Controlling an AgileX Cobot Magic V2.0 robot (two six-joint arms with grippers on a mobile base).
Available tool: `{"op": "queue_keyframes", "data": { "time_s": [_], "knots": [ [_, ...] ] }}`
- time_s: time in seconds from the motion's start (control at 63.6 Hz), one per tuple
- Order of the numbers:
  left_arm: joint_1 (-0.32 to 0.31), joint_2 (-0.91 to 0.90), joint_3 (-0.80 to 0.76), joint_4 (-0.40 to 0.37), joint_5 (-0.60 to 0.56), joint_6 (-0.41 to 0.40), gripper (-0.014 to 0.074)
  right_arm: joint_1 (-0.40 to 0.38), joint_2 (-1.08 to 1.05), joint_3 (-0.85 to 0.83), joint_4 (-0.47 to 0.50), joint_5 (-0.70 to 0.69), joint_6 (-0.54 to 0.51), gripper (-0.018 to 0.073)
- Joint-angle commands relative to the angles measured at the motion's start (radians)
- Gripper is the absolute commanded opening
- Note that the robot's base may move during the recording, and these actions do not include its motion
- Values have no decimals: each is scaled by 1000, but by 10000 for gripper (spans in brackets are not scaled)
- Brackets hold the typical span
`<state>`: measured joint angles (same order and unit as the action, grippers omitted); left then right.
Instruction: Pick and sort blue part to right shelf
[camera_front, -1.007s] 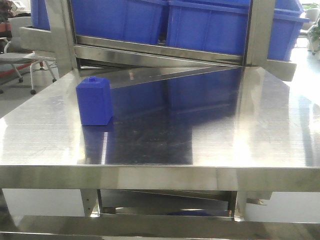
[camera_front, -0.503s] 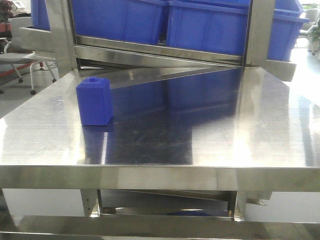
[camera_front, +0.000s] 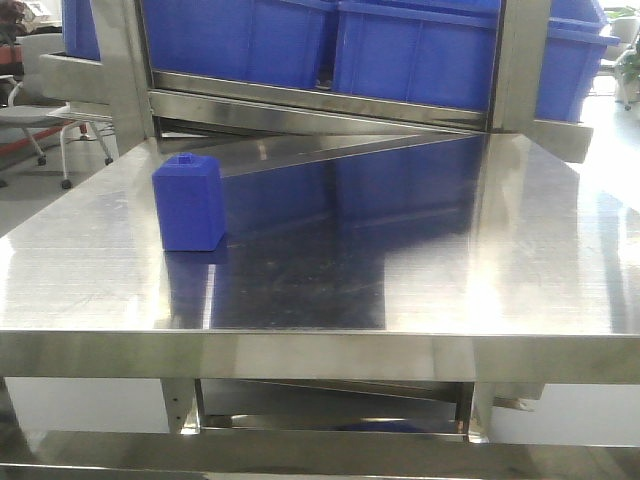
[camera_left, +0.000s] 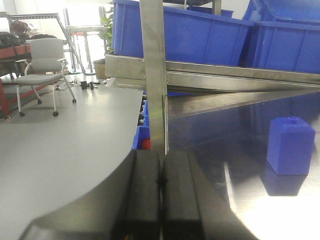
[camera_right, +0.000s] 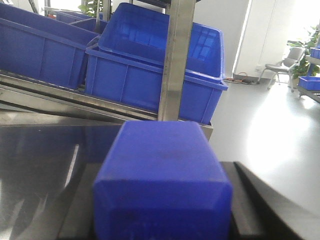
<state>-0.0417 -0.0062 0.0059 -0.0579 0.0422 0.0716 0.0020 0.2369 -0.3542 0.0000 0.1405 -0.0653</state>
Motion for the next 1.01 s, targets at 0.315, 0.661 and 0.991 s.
{"op": "queue_keyframes", "data": {
  "time_s": [0.315, 0.661, 0.991],
  "knots": [
    [1, -24, 25, -7, -82, -8, 134, -7, 7, -28, -8, -87, -7, 382],
    [1, -24, 25, -7, -82, -8, 134, -7, 7, -28, -8, -87, -7, 382],
    [-4, 59, -124, -7, 122, -8, 134, -7, 7, -28, -8, -87, -7, 382]
  ]
}}
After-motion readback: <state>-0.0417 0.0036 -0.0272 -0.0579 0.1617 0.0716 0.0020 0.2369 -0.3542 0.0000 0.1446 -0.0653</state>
